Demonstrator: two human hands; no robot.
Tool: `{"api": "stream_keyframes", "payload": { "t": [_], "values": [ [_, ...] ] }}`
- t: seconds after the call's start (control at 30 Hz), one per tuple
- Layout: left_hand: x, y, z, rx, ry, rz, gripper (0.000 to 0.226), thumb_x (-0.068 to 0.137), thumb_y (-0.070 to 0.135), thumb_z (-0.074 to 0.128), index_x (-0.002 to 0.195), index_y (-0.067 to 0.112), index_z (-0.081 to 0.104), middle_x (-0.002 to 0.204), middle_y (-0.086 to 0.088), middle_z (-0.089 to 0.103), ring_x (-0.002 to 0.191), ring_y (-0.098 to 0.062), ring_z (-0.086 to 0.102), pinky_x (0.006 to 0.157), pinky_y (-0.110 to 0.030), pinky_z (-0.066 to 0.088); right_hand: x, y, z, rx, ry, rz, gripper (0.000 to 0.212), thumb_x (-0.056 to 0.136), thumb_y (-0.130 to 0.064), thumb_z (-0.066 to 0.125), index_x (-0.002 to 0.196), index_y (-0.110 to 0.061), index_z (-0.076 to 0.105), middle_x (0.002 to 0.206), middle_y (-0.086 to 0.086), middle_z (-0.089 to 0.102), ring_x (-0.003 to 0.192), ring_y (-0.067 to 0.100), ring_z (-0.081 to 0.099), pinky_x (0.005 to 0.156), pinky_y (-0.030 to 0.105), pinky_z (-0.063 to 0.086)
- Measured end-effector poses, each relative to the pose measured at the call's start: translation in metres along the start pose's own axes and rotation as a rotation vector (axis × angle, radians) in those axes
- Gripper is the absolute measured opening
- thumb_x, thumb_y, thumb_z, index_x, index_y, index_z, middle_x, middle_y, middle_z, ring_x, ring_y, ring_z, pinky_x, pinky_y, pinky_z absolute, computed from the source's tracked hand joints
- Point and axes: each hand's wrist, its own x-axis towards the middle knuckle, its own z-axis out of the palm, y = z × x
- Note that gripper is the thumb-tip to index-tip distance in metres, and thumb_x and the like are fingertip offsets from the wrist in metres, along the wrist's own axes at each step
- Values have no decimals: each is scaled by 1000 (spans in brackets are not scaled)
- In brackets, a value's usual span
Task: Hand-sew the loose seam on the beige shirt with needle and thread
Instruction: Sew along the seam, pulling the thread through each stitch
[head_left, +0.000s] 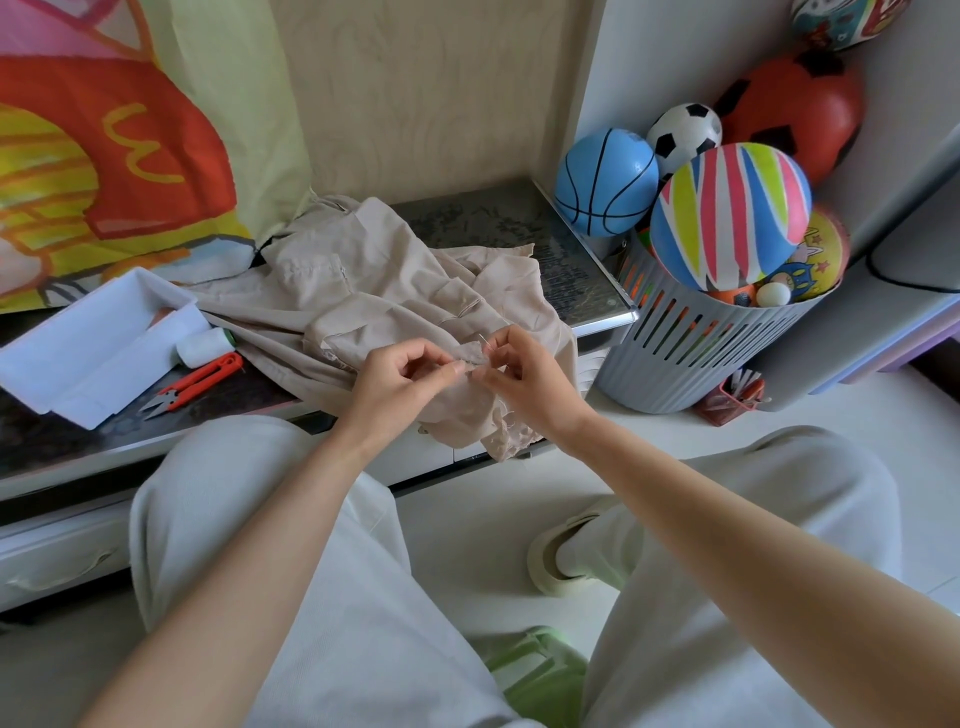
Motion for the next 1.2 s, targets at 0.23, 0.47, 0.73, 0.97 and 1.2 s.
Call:
{"api": "stream_keyframes", "payload": {
  "t": [0.23, 0.47, 0.73, 0.97, 1.2],
  "values": [
    [0, 3, 0, -49, 51, 2, 3, 83, 11, 70, 83, 12, 72, 81, 4, 72, 74, 3, 63, 72, -9, 45, -2, -9, -1, -118, -31, -161, 26, 81, -4, 69, 86, -24, 53, 80, -12, 43, 64, -3, 38, 62, 14, 33],
    [0, 3, 0, -50, 75, 7, 6, 82, 8, 70, 87, 7, 73, 88, -6, 72, 78, -1, 64, 75, -10, 46, -7, -16, -2, -69, 88, -182, 24, 78, -7, 74, 83, -21, 55, 53, -15, 34, 51, 2, 30, 52, 16, 26],
    [-1, 4, -1, -94, 80, 13, 7, 82, 9, 70, 87, 13, 72, 95, -10, 71, 86, -6, 66, 82, -15, 49, -3, -14, 2, -111, 58, -89, 12, 84, -17, 71, 78, -18, 61, 54, -10, 24, 47, 6, 25, 51, 19, 22],
    [-2, 6, -1, -86, 69, 45, 12, 82, 7, 69, 83, 19, 71, 90, -3, 70, 79, 3, 63, 77, -10, 46, -6, -14, 2, -101, 50, -49, 5, 91, -14, 61, 88, -14, 57, 55, -12, 28, 44, 1, 31, 50, 15, 27],
    [-4, 4, -1, -101, 53, 54, 8, 84, 10, 68, 89, 15, 72, 96, -8, 71, 87, -4, 65, 81, -13, 47, -7, -15, 3, -84, 59, -59, 13, 90, -22, 64, 83, -11, 60, 53, -9, 26, 44, 4, 26, 48, 17, 23]
  ]
}}
